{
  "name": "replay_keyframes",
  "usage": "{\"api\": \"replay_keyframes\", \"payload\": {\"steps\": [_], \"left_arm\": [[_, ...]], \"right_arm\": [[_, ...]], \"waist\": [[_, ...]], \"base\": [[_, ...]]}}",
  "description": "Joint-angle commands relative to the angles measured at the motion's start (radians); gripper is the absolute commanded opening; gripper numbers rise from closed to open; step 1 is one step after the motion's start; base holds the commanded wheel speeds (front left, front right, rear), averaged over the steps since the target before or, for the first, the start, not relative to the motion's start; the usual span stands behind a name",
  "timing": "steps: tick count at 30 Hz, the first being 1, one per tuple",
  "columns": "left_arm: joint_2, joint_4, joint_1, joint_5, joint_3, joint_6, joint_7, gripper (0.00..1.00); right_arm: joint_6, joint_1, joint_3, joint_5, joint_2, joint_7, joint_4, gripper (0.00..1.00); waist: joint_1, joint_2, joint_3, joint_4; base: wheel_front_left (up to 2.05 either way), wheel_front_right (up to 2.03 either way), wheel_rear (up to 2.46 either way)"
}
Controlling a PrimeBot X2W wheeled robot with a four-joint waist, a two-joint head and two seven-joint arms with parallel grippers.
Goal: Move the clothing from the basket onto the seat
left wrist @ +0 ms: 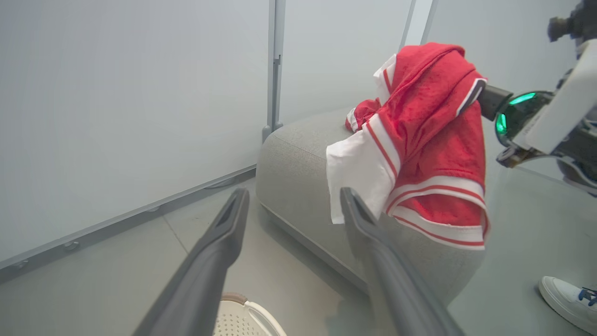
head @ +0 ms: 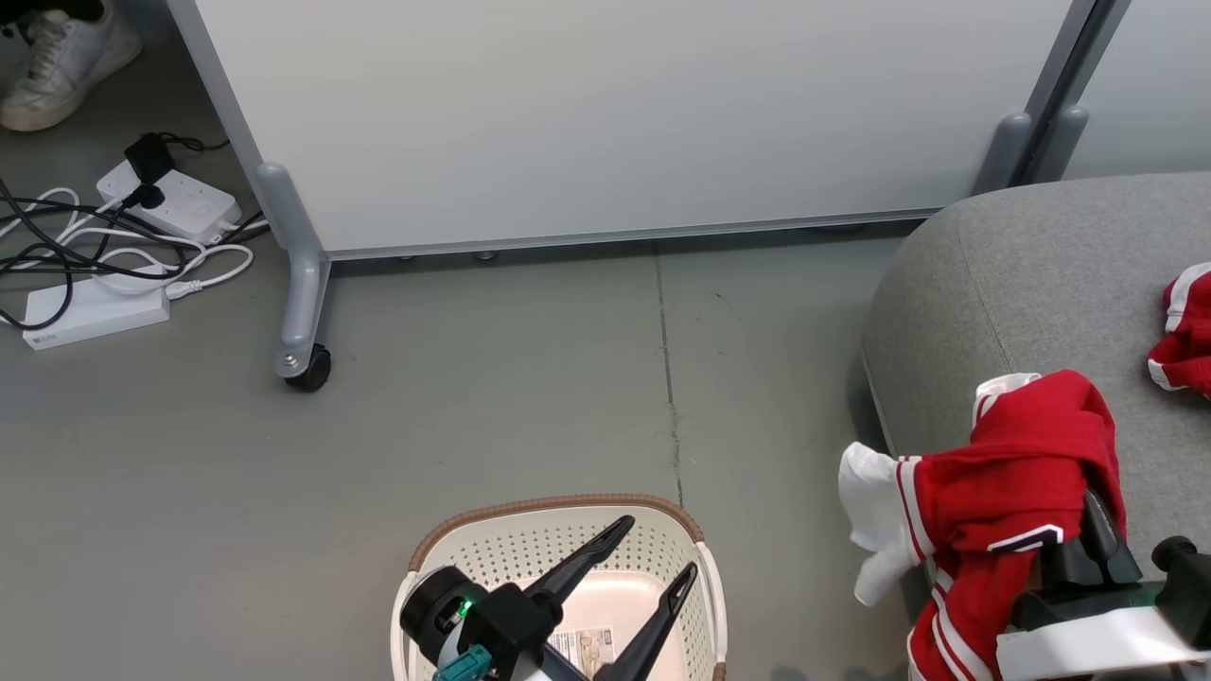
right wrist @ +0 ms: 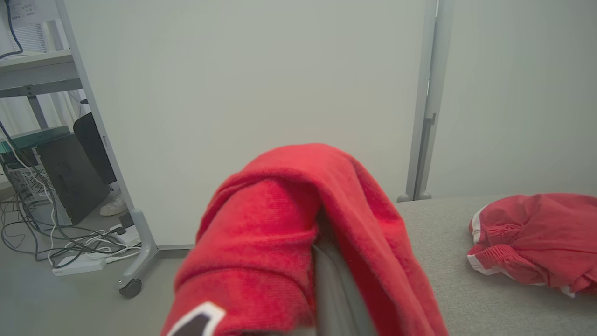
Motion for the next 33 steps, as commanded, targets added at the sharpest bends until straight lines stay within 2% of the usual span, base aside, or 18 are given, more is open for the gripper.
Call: {"api": "replay_keyframes", "payload": {"steps": [1, 24, 33], "left_arm": [[0.002, 0.0, 0.011, 0.001, 0.001, 0.0, -0.001, 1.0], [-0.002, 0.007, -0.005, 0.012, 0.017, 0.0, -0.001, 1.0], [-0.005, -0.002, -0.013, 0.012, 0.02, 0.0, 0.0, 1.0]], "right_arm": [[0.0, 0.003, -0.004, -0.002, -0.001, -0.005, 0.006, 0.0], [0.0, -0.02, 0.013, -0.008, 0.0, -0.005, 0.019, 0.0], [0.0, -0.031, 0.017, -0.012, -0.004, -0.005, 0.009, 0.0]], "waist": [[0.0, -0.0001, 0.003, -0.001], [0.0, -0.0001, 0.018, 0.003], [0.0, -0.0001, 0.034, -0.043]], "base": [[0.0, 0.0, 0.0], [0.0, 0.0, 0.0], [0.0, 0.0, 0.0]]}}
